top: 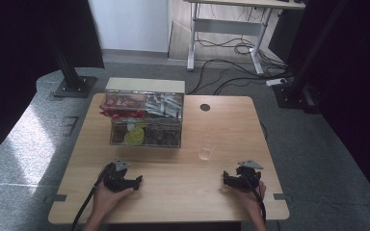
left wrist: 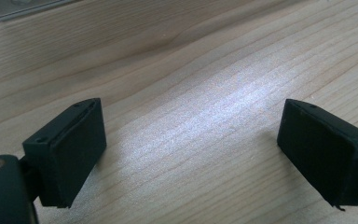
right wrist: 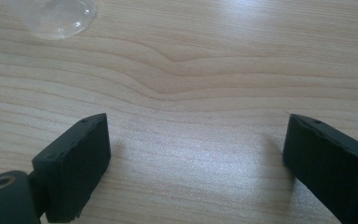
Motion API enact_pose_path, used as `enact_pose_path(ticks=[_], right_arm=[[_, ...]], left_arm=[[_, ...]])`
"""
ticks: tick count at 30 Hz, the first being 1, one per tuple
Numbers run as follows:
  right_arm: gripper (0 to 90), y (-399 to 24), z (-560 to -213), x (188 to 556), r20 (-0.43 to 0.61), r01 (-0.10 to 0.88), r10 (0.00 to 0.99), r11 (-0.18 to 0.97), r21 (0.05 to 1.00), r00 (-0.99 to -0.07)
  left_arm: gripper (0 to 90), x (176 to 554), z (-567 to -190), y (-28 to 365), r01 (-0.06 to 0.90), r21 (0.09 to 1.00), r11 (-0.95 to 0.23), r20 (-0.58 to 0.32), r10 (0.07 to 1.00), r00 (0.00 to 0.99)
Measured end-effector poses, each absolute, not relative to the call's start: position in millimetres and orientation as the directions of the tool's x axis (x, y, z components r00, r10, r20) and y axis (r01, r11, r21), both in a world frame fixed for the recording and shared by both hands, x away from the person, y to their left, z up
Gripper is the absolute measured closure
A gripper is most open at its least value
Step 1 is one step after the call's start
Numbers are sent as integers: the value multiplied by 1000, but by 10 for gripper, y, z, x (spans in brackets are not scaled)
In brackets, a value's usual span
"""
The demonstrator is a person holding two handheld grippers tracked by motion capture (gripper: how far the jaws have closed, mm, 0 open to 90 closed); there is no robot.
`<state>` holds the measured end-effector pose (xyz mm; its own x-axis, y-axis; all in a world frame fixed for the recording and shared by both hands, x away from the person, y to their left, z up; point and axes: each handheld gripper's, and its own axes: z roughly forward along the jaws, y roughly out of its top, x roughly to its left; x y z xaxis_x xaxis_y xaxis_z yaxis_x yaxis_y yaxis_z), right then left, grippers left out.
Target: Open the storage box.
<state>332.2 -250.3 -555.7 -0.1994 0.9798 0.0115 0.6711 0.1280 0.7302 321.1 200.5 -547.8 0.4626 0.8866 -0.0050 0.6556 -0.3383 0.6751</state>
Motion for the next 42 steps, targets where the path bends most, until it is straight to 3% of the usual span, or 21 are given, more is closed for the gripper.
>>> enact_pose_path(ticks=[8,17,23,26,32,42], right_arm=[[94,-2503,-5555,3322,12,668,979,129,733,-202],[103,-2504,-5555,3323,12,666,979,128,734,-202],[108,-2506,-5555,3324,11,665,979,129,736,-202],[110,-2507,-5555,3324,11,665,979,129,736,-203],[115,-2511,-5555,3325,10,663,979,131,737,-204],[128,-2511,-5553,3322,11,661,979,127,739,-201]], left_arm=[[91,3210,-5476,2009,657,678,-329,-5,892,453],[185,3182,-5468,2044,654,694,-301,-4,907,421],[423,3143,-5454,2123,646,712,-274,-4,919,395],[490,3110,-5422,2188,636,725,-265,9,927,376],[704,3081,-5342,2346,631,753,-186,-75,928,364],[878,3034,-5232,2378,612,775,-160,-89,930,357]])
